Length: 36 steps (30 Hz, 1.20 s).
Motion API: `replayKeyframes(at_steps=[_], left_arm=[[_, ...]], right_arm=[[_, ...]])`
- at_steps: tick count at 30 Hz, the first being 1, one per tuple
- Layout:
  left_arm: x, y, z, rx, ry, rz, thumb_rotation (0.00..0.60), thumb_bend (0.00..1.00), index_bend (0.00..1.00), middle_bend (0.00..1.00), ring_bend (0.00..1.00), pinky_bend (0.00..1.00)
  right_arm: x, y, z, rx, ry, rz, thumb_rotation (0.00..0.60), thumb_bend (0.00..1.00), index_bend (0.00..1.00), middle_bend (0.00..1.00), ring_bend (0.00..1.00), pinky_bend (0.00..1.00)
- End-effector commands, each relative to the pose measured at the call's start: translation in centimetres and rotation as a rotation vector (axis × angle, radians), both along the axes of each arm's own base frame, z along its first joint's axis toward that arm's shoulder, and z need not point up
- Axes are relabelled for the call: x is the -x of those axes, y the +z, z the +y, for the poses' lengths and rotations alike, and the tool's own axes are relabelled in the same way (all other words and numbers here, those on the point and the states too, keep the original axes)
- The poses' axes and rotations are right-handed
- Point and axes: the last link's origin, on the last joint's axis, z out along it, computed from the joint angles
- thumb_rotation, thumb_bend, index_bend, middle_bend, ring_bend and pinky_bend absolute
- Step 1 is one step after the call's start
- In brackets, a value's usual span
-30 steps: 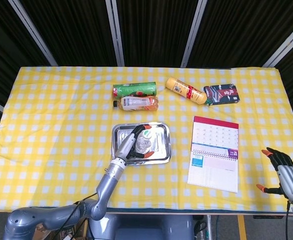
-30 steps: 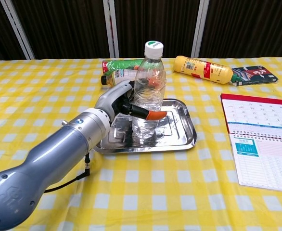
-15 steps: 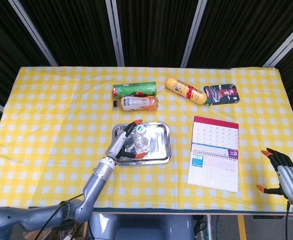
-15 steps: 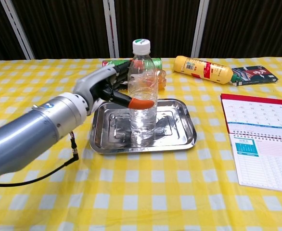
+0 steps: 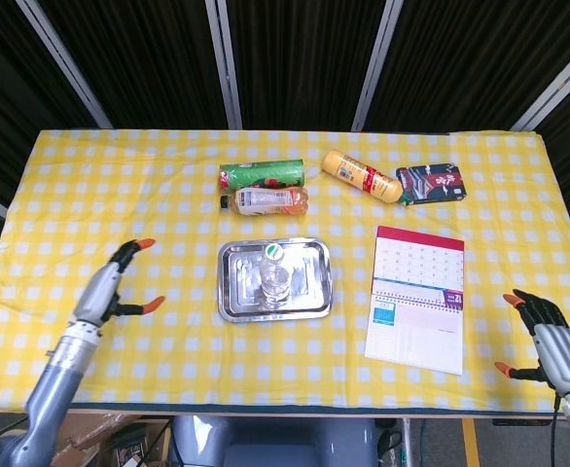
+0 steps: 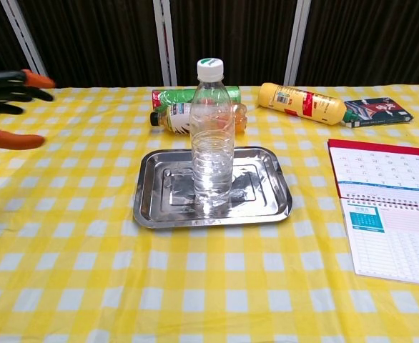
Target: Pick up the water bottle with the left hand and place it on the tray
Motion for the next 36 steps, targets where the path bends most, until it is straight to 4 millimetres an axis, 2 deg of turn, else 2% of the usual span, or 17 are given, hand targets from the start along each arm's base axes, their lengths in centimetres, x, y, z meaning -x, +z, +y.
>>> replayKeyframes(at_steps=[1,5,10,15,19,29,36], left_arm=[[4.4,2.2,-1.2,-0.165,0.001,0.328,0.600,0.28,0.14,0.12,0.00,0.00],[7.0,2.8,-1.9,-0.300,-0.005,0.570,0.600,0.29,0.16,0.12,0.00,0.00],[8.8,2.9,-2.9,-0.434,-0.050,0.709,0.600,0.30,0.17,0.12,0.00,0.00],[9.8,2.7,-3.0,-0.406,-0.041,0.705,0.600,0.30,0.16,0.12,0.00,0.00],[9.7,3.1,-3.1,-0.395,-0.009,0.600,0.600,0.30,0.16,0.12,0.00,0.00],[9.8,2.6,-3.5,-0.304,-0.001,0.451,0.600,0.30,0.16,0.13,0.00,0.00],[10.1,3.0,-3.3,-0.327,-0.002,0.462,0.600,0.30,0.17,0.13,0.00,0.00]], right_arm=[[-0.1,-0.1,0.0,0.004,0.008,0.001,0.600,0.16,0.13,0.07,0.00,0.00],[-0.1,-0.3,-0.1,-0.001,0.013,0.007,0.600,0.16,0.13,0.07,0.00,0.00],[-0.2,-0.6,-0.6,0.001,0.041,0.023,0.600,0.16,0.13,0.07,0.00,0.00],[-0.3,-1.3,-1.7,0.009,0.072,0.096,0.600,0.16,0.13,0.07,0.00,0.00],[-0.8,-2.0,-2.1,0.039,0.119,0.123,0.600,0.16,0.13,0.06,0.00,0.00],[-1.9,-2.6,-2.9,0.163,0.239,0.045,0.600,0.16,0.13,0.04,0.00,0.00],[-1.6,-3.3,-3.2,0.155,0.255,0.060,0.600,0.16,0.13,0.04,0.00,0.00]])
